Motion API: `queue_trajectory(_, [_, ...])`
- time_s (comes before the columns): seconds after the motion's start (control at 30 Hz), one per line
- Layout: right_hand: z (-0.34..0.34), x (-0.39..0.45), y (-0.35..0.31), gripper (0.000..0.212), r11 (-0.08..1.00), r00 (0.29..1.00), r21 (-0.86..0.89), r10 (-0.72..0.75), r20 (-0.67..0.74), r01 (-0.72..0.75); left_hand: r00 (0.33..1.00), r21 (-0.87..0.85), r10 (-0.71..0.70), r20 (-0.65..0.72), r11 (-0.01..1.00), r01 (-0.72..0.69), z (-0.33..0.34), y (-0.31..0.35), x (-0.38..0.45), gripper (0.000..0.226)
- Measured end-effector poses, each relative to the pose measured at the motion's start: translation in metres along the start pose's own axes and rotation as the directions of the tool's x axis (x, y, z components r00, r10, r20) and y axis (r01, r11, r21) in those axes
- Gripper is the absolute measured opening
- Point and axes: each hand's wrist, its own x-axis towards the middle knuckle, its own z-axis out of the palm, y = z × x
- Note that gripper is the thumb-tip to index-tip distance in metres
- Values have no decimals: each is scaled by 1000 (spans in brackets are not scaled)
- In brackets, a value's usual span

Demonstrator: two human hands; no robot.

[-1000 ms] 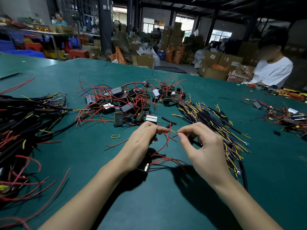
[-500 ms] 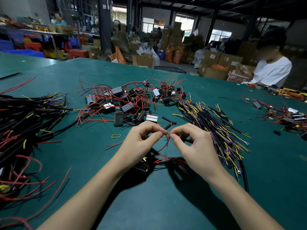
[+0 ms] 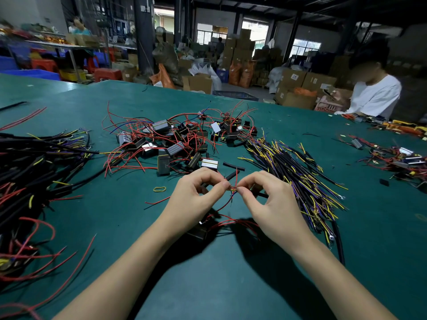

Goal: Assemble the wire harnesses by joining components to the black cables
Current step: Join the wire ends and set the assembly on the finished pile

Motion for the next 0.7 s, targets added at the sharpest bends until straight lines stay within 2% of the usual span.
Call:
queue_trajectory(0.33, [5, -2, -4, 7, 993, 993, 98, -56, -99, 66, 992, 145, 127, 9, 981, -127, 0, -1, 1, 15])
queue_trajectory(0.4, [7, -3, -3, 6, 992, 986, 24, -125, -109, 128, 990, 179, 139, 16, 974, -140, -1, 0, 1, 16])
queue_trajectory(0.47, [8, -4, -1, 5, 958, 960, -152, -259, -106, 242, 992, 195, 123, 25, 973, -126, 0, 3, 1, 16])
queue_trajectory(0.57, [4, -2, 5, 8, 759, 851, -470, -524, -29, 451, 995, 220, 81, 53, 971, -91, 1, 5, 0, 17])
queue_trajectory(0.63, [3, -1, 9, 8, 663, 806, -545, -591, 41, 514, 996, 235, 58, 63, 969, -72, 1, 6, 0, 18])
queue_trajectory(0.67, [3, -1, 10, 7, 692, 821, -516, -570, 38, 505, 997, 235, 52, 59, 970, -65, 1, 7, 0, 18])
queue_trajectory(0.7, [4, -2, 9, 5, 768, 860, -442, -511, 13, 463, 997, 233, 56, 50, 970, -66, 0, 8, 0, 16])
